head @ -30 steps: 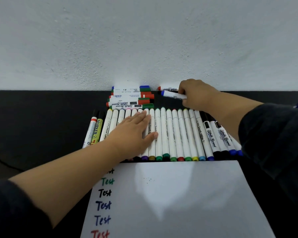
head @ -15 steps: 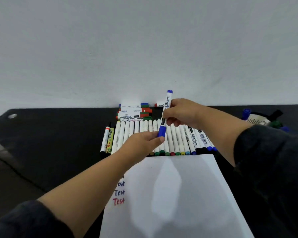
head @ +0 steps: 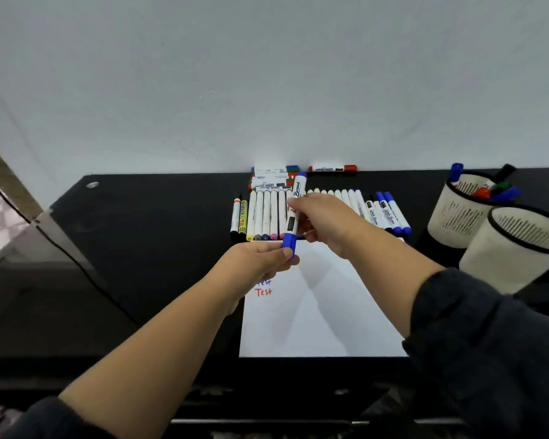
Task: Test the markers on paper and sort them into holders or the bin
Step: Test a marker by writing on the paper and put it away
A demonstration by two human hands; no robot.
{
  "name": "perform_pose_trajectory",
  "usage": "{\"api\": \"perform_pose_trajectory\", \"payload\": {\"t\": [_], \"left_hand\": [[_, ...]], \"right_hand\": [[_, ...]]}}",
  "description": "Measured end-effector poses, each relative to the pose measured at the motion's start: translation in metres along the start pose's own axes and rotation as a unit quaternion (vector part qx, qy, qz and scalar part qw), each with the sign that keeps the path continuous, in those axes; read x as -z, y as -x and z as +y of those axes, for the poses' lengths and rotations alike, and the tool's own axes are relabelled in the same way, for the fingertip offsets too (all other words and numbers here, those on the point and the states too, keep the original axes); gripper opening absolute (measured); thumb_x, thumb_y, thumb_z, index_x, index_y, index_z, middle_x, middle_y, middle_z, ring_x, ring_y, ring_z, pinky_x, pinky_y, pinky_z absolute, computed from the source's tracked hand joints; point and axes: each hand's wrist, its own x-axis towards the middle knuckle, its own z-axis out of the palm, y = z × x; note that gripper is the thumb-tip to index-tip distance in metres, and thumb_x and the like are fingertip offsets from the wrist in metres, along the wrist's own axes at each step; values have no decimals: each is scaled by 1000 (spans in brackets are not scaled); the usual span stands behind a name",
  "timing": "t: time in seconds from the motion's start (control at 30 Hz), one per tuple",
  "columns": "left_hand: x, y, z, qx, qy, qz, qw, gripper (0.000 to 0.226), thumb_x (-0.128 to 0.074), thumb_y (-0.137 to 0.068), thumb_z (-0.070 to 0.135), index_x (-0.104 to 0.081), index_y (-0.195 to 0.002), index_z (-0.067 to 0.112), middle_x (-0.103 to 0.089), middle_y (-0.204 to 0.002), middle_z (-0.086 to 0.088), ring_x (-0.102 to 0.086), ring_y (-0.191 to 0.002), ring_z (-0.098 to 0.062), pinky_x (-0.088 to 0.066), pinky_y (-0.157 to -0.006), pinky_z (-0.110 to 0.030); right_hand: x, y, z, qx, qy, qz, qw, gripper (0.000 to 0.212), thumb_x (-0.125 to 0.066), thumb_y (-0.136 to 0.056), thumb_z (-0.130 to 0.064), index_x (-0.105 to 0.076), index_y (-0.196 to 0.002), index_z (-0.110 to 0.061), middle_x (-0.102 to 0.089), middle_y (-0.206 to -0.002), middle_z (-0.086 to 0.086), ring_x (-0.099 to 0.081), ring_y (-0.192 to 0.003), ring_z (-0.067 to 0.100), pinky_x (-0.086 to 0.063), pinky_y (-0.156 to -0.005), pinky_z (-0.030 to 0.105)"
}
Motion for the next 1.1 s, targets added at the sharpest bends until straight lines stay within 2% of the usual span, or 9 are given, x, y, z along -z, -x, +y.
{"api": "perform_pose_trajectory", "payload": {"t": [0.13,0.27,0.37,0.57,0.7,0.8,0.87,1.0,1.1], "left_hand": [[6,22,-17,11,20,0,1000,6,-60,-91,23,-65,-94,26,-74,-85,11,-66,-86,-1,-49,-77,-19],[9,34,-32,27,17,7,999,5,-62,-90,23,-66,-90,26,-74,-86,10,-66,-90,-5,-48,-86,-24],[8,41,-40,34,15,6,999,6,-61,-90,23,-65,-90,28,-74,-86,11,-66,-89,-2,-47,-81,-21],[4,48,-46,34,-27,20,999,12,-63,-88,26,-68,-78,31,-73,-87,13,-62,-97,-5,-45,-87,-27],[1,52,-50,19,-85,53,995,4,-66,-85,31,-69,-87,33,-65,-98,16,-58,-87,-3,-40,-64,-16],[-1,52,-52,9,-131,62,989,19,-66,-85,35,-69,-103,32,-63,-96,15,-59,-80,-6,-42,-63,-16],[0,52,-52,11,-133,64,989,15,-66,-84,37,-70,-98,32,-64,-92,17,-59,-80,-6,-41,-62,-16],[3,48,-51,18,-109,62,992,6,-64,-85,39,-68,-85,34,-69,-94,12,-60,-92,-6,-38,-65,-17],[4,48,-52,17,-99,48,994,5,-62,-87,37,-66,-85,34,-70,-86,14,-61,-87,1,-37,-65,-15]], "right_hand": [[-20,19,12,-4,-8,29,1000,20,-52,-94,-25,-57,-76,-17,-54,-64,-4,-44,-59,12,-34,-55,25],[-35,34,23,-9,-26,48,998,19,-53,-93,-24,-56,-76,-18,-53,-65,-5,-43,-59,11,-34,-54,23],[-44,42,30,-3,-23,55,998,12,-51,-94,-24,-59,-86,-18,-59,-76,-7,-48,-62,4,-35,-47,15],[-48,54,48,7,-34,91,995,19,-49,-94,-23,-54,-78,-15,-50,-65,-12,-44,-55,1,-33,-42,11],[-53,58,56,20,-21,93,995,24,-52,-95,-32,-54,-74,-20,-52,-60,-15,-48,-51,-2,-34,-43,10],[-57,55,61,42,0,105,994,20,-58,-92,-36,-59,-81,-19,-62,-75,-13,-57,-68,0,-40,-50,12],[-60,52,63,50,7,115,992,18,-59,-91,-37,-60,-87,-19,-65,-83,-11,-61,-75,2,-44,-54,13],[-68,47,67,53,7,133,990,17,-59,-91,-34,-59,-98,-18,-67,-96,-5,-64,-86,10,-56,-74,29],[-69,45,67,49,3,136,989,13,-57,-92,-30,-56,-88,-17,-66,-90,-3,-64,-83,13,-54,-74,31]]}}
